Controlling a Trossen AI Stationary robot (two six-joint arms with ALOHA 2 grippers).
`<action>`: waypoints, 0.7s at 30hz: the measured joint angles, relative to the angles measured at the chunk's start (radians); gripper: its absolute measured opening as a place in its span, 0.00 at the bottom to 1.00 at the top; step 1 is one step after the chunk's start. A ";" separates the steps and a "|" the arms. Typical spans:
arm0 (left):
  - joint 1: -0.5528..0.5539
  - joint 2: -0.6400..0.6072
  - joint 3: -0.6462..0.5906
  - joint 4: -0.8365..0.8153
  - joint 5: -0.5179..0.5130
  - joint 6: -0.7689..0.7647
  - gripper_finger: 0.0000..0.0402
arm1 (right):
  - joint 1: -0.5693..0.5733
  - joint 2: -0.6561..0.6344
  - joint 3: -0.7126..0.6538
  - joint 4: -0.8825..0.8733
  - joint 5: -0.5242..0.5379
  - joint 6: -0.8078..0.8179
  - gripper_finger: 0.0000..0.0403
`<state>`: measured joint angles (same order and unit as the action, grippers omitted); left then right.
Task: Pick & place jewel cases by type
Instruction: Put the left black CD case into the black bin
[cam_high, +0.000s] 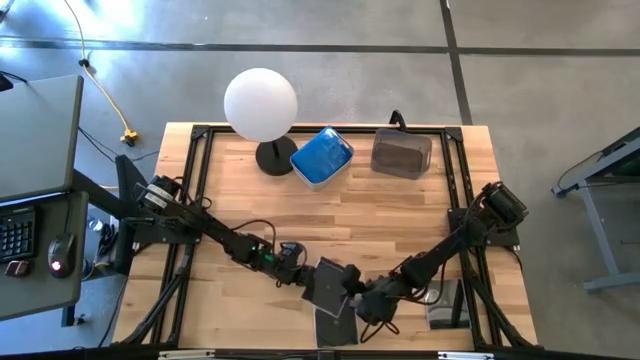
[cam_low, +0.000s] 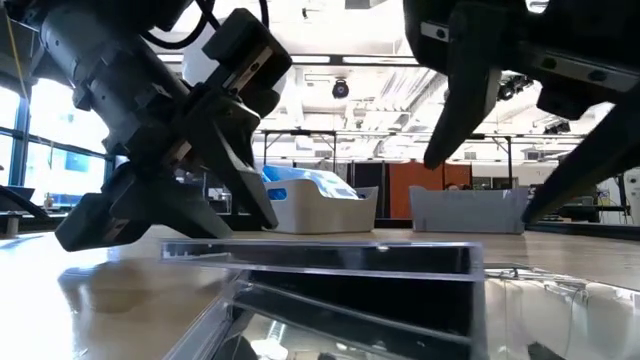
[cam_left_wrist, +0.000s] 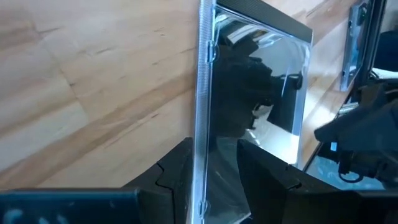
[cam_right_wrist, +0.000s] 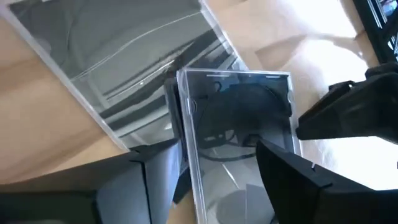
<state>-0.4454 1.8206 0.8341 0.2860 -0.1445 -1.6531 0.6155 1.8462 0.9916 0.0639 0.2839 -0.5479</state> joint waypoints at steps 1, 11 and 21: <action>0.000 0.000 0.000 0.001 0.000 0.005 0.31 | 0.000 0.000 0.000 -0.006 0.010 -0.010 0.51; 0.000 0.006 0.003 -0.029 0.007 0.026 0.31 | 0.000 0.000 0.000 -0.199 0.101 -0.013 0.51; 0.000 0.017 0.002 0.002 -0.004 0.040 0.31 | 0.002 0.000 -0.097 -0.085 0.231 -0.071 0.51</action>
<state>-0.4458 1.8377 0.8356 0.2876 -0.1482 -1.6129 0.6174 1.8458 0.8949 -0.0213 0.5147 -0.6184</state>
